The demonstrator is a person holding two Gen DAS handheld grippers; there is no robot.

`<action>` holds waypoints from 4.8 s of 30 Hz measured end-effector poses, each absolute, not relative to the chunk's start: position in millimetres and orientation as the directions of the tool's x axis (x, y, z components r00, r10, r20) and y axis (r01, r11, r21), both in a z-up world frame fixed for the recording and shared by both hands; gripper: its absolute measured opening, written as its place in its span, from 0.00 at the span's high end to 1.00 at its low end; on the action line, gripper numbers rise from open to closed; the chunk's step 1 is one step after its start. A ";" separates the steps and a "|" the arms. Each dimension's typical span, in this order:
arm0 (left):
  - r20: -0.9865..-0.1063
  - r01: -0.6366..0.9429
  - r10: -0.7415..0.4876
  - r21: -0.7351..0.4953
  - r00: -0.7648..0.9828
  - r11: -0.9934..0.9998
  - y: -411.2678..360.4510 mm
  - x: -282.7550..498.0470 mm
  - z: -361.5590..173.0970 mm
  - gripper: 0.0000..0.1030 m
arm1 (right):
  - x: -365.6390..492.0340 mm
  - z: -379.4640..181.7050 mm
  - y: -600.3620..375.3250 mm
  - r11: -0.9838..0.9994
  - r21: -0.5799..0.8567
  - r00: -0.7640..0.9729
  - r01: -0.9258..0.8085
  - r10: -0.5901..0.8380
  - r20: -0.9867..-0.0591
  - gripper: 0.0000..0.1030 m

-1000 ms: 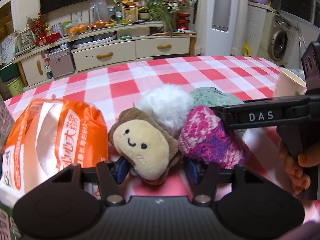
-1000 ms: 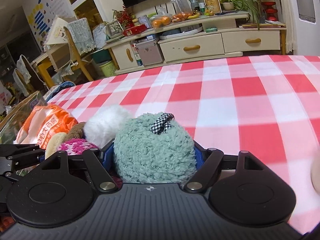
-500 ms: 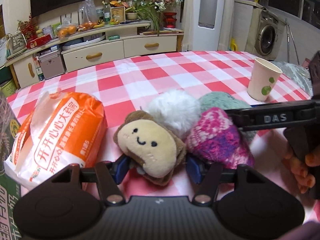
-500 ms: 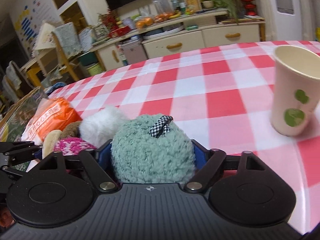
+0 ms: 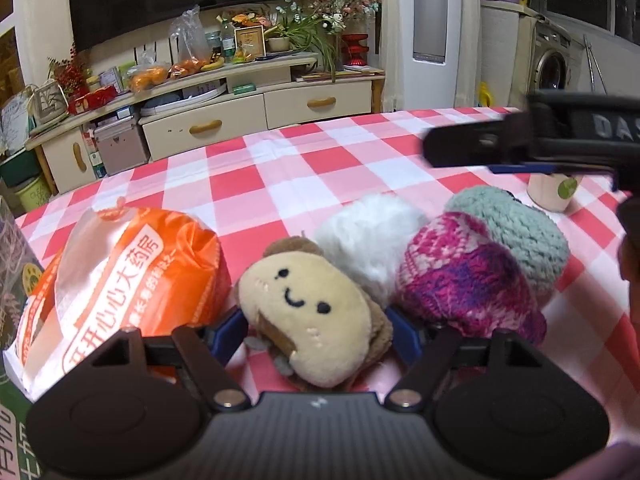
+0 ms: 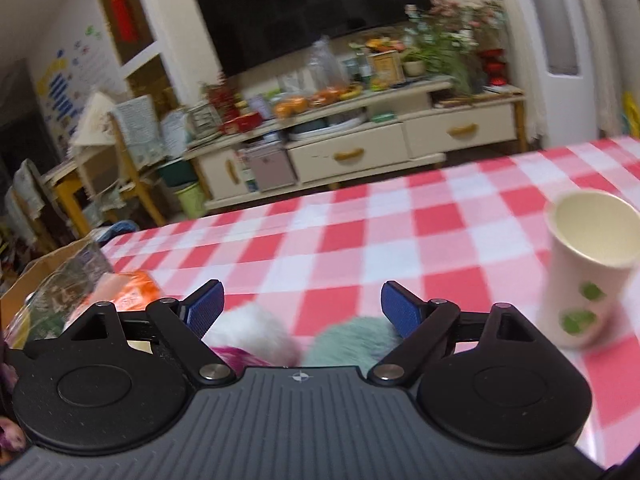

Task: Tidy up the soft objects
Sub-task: 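Carry the monkey plush and white pompom into the cardboard box and open both grippers, then move both tools from the box back over the two knit balls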

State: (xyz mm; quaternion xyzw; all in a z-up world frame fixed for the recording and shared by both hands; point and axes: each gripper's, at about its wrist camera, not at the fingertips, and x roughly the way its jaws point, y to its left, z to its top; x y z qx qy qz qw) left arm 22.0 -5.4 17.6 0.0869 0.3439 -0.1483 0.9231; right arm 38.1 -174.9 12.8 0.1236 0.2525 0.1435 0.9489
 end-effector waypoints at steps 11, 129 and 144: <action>-0.662 0.319 -0.223 0.025 0.716 0.947 4.0 17.2 22.1 0.49 | 90.7 -7.2 -137.9 0.899 0.307 0.679 -0.312 0.437 -0.590 0.00; -0.490 -0.288 0.165 -0.186 0.856 0.939 253.3 -86.8 110.4 0.01 | -57.0 92.2 42.9 0.891 0.265 0.819 -0.368 0.445 -0.362 0.00; -0.466 -0.236 0.126 -0.187 0.876 0.953 217.7 -75.1 113.7 0.01 | -67.9 89.3 16.5 0.903 0.259 0.836 -0.343 0.420 -0.354 0.00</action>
